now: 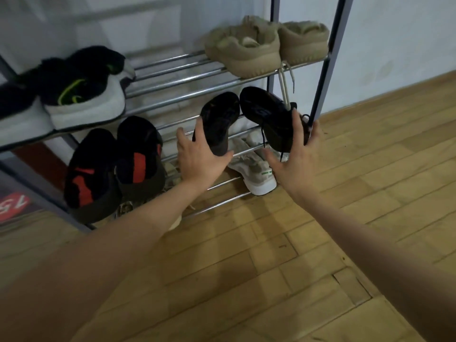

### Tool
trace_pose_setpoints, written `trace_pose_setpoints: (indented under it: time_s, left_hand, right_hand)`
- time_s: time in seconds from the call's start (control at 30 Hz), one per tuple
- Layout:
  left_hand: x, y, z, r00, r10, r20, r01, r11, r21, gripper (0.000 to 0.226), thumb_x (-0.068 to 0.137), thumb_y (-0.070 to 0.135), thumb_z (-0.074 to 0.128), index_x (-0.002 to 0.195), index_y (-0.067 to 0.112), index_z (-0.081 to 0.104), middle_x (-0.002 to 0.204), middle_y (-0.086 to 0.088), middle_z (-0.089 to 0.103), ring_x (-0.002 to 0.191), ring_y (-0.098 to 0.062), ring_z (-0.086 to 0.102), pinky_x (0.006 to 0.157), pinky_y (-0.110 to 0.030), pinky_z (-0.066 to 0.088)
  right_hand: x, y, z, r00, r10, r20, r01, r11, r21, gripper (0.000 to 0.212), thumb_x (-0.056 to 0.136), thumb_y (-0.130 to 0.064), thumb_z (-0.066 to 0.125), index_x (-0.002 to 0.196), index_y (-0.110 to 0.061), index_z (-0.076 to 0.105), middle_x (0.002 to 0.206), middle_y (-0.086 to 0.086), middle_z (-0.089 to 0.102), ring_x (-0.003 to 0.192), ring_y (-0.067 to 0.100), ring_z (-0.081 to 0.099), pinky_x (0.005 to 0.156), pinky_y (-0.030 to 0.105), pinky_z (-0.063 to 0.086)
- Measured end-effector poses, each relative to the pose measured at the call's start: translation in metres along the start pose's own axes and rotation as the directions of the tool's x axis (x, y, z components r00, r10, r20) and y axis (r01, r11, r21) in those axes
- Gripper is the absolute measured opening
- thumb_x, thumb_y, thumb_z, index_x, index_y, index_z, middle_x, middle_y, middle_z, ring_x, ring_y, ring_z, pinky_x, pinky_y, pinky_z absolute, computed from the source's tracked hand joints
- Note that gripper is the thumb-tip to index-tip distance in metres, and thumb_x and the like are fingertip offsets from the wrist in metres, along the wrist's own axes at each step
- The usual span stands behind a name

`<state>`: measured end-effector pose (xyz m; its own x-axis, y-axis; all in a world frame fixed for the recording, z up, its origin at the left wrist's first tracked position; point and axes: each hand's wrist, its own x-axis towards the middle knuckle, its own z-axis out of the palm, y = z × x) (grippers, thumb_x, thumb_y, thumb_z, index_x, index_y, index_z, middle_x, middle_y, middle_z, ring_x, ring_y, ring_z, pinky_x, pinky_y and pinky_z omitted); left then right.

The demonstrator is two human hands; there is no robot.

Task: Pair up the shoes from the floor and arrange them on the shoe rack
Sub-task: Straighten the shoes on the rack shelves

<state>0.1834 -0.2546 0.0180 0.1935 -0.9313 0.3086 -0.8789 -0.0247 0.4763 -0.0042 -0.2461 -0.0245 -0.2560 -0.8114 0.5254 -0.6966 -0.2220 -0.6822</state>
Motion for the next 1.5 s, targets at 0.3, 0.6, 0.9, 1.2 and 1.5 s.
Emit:
trace_pose_setpoints:
  time_s: [0.3,0.6,0.9,1.2,1.5]
  left_hand:
    - [0.009,-0.001,0.012,0.999,-0.020,-0.050,0.014,0.993,-0.118,0.076,0.073,0.052,0.073,0.134,0.014,0.050,0.110,-0.011,0.063,0.099,-0.027,0.062,0.069,-0.025,0.042]
    - [-0.016,0.028,0.019,0.999,0.039,-0.001,-0.039,0.983,-0.181,0.059,0.080,0.045,0.068,0.134,0.026,0.053,0.111,-0.009,0.058,0.101,-0.028,0.059,0.078,-0.032,0.050]
    - [-0.011,0.030,0.017,0.977,0.211,0.026,-0.203,0.960,-0.194,0.050,0.085,0.032,0.068,0.132,0.017,0.056,0.106,-0.015,0.060,0.096,-0.028,0.059,0.073,-0.022,0.040]
    - [-0.004,0.033,0.024,0.951,0.310,0.007,-0.303,0.934,-0.188,0.046,0.090,0.030,0.063,0.132,0.013,0.056,0.106,-0.015,0.067,0.097,-0.028,0.061,0.078,-0.026,0.045]
    - [0.004,0.047,0.042,0.940,0.342,-0.018,-0.342,0.934,-0.100,0.044,0.091,0.037,0.060,0.129,0.014,0.057,0.102,-0.017,0.065,0.092,-0.031,0.062,0.072,-0.028,0.045]
  right_hand:
    - [0.025,0.018,-0.006,0.985,-0.037,0.168,0.038,0.999,0.001,0.077,0.087,-0.031,0.066,0.150,-0.031,0.022,0.150,0.015,0.020,0.134,0.037,0.037,0.107,0.054,0.041]
    - [0.027,0.022,-0.016,0.974,-0.030,0.224,0.023,0.999,0.035,0.078,0.089,-0.028,0.065,0.151,-0.036,0.018,0.153,0.011,0.018,0.140,0.031,0.030,0.113,0.046,0.036]
    - [0.050,0.020,-0.020,0.973,-0.088,0.214,0.080,0.996,0.045,0.038,0.090,-0.017,0.065,0.127,-0.018,0.055,0.144,0.010,0.035,0.125,0.022,0.044,0.098,0.013,0.031]
    - [0.056,0.029,-0.016,0.967,-0.075,0.245,0.110,0.985,-0.132,0.052,0.089,-0.031,0.065,0.138,-0.031,0.047,0.149,0.017,0.028,0.133,0.037,0.034,0.112,0.050,0.033]
    - [0.033,0.034,-0.022,0.984,-0.111,0.138,0.106,0.993,0.043,0.081,0.080,0.000,0.057,0.151,-0.025,0.027,0.149,0.002,0.030,0.138,0.020,0.031,0.112,0.038,0.035]
